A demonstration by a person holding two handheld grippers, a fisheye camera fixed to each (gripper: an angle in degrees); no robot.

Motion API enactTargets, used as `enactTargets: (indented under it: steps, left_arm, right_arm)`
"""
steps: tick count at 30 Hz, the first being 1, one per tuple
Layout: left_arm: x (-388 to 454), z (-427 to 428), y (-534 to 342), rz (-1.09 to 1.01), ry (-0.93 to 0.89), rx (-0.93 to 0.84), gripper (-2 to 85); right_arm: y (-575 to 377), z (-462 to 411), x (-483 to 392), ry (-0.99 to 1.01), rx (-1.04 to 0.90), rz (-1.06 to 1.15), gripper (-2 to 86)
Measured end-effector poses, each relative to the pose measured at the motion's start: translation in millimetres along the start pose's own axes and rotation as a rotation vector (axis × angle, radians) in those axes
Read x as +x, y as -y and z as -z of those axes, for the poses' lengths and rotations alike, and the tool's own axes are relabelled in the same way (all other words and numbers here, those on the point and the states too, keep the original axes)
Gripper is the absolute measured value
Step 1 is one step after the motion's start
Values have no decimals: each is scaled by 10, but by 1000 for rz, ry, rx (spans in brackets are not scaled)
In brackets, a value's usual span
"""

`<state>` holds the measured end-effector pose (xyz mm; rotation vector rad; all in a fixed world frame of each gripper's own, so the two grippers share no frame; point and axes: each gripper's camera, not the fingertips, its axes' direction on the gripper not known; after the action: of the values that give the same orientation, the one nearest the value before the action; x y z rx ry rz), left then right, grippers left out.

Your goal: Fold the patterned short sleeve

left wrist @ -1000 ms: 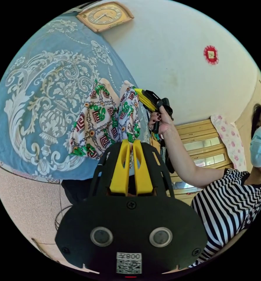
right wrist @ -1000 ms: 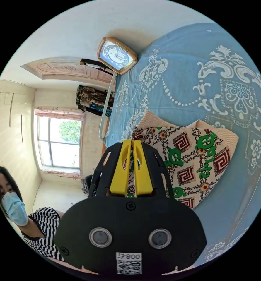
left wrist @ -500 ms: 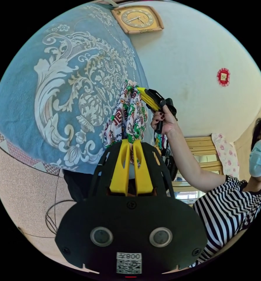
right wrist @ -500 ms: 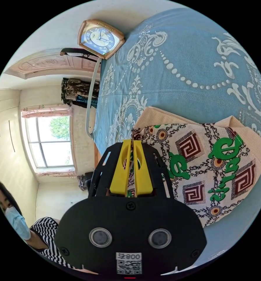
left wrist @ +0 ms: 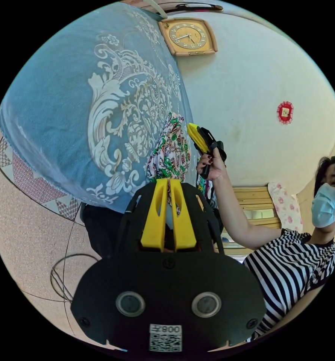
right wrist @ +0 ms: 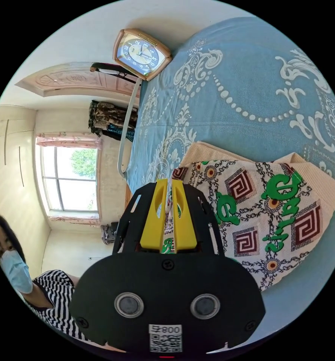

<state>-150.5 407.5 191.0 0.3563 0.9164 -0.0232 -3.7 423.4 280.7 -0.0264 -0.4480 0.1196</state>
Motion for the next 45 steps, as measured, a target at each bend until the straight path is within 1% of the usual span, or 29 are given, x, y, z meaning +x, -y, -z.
enactTargets:
  steps: [4, 6, 9, 11, 12, 13, 14, 15, 19, 22, 25, 27, 30, 32, 40, 45]
  left_arm:
    - [107, 60, -12, -92, 24, -15, 5]
    - [169, 23, 24, -138, 26, -40, 4]
    - [211, -66, 90, -187, 41, -68, 3]
    - [138, -136, 142, -184, 125, -78, 2]
    - [103, -154, 155, -178, 152, -85, 2]
    - [17, -180, 176, -148, 211, -97, 2]
    - [-66, -190, 189, -124, 218, -112, 2]
    - [-95, -184, 189, -119, 201, -112, 2]
    - [-137, -54, 133, -117, 177, -81, 2]
    - [-149, 29, 81, -126, 135, -76, 2]
    - [-174, 70, 22, -135, 103, -88, 2]
    - [-195, 65, -15, -134, 96, -108, 3]
    - [-232, 40, -76, -124, 85, -134, 4]
    - [-252, 26, -115, -114, 71, -144, 4]
    - [-270, 43, -174, -121, 60, -186, 10]
    - [-373, 60, -203, -81, 4, -210, 29]
  right_arm:
    - [-426, 29, -68, 51, -34, 74, 12]
    - [-728, -134, -109, 26, -144, 104, 6]
    - [-1005, -357, -78, -7, -228, 97, 3]
    - [-1103, -528, -40, -29, -298, 100, 2]
    - [-1152, -627, -3, -90, -336, 97, 3]
    - [-1171, -663, 21, -108, -350, 88, 3]
    - [-1205, -686, 60, -77, -358, 76, 3]
    - [-1238, -662, 76, -54, -352, 72, 3]
    - [-1402, -405, 50, -75, -301, 84, 5]
    - [-1652, -21, 109, -62, -222, 50, 12]
    - [-2030, 379, 270, -58, -139, -37, 28]
    - [-2368, 584, 448, -52, -105, -143, 45]
    - [-2706, 665, 596, -17, -92, -237, 61]
    - [-2817, 655, 625, 24, -84, -258, 64]
    - [-2961, 718, 564, 95, -62, -275, 43]
    - [-3119, 854, 459, 140, -39, -292, 19]
